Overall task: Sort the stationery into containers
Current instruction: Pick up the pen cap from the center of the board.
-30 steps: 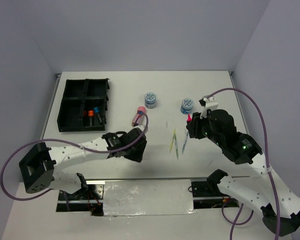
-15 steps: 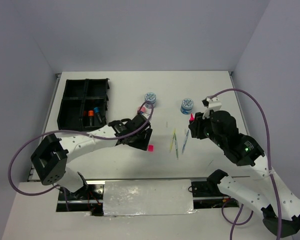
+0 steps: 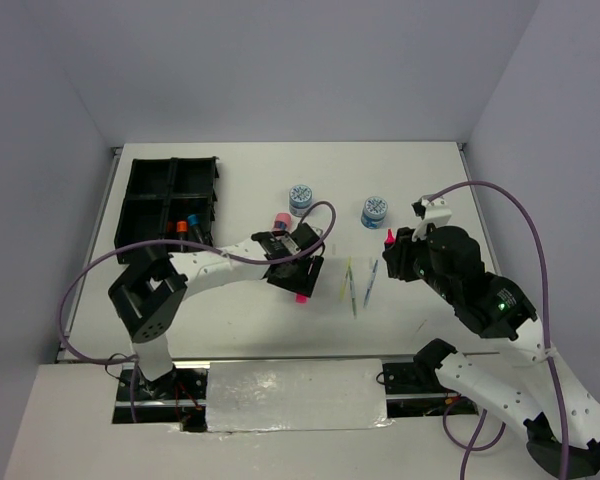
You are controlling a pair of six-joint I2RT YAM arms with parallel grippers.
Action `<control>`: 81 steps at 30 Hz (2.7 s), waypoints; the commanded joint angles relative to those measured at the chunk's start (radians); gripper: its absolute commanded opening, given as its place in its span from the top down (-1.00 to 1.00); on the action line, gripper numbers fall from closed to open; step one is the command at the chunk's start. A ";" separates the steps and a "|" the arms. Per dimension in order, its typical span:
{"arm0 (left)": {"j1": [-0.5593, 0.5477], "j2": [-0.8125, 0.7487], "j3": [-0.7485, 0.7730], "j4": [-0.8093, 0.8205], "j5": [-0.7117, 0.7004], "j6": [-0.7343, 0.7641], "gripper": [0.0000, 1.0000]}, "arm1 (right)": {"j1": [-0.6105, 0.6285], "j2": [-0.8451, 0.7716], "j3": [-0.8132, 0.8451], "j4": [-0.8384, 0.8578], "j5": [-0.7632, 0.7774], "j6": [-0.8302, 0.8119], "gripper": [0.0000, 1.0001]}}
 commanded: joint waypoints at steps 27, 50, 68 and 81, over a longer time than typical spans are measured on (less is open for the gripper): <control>-0.071 0.153 0.040 -0.021 -0.218 -0.163 -0.33 | -0.007 -0.017 0.023 0.003 -0.030 -0.010 0.95; -0.124 0.180 0.006 -0.035 -0.209 -0.241 0.25 | -0.008 -0.022 0.025 -0.001 -0.032 -0.013 0.95; 0.010 -0.476 -0.061 0.270 -0.200 -0.027 1.00 | -0.007 -0.207 -0.243 0.451 -0.420 0.030 1.00; 0.049 -0.976 -0.356 1.114 0.417 -0.031 1.00 | 0.199 -0.145 -0.373 1.149 -0.776 0.275 1.00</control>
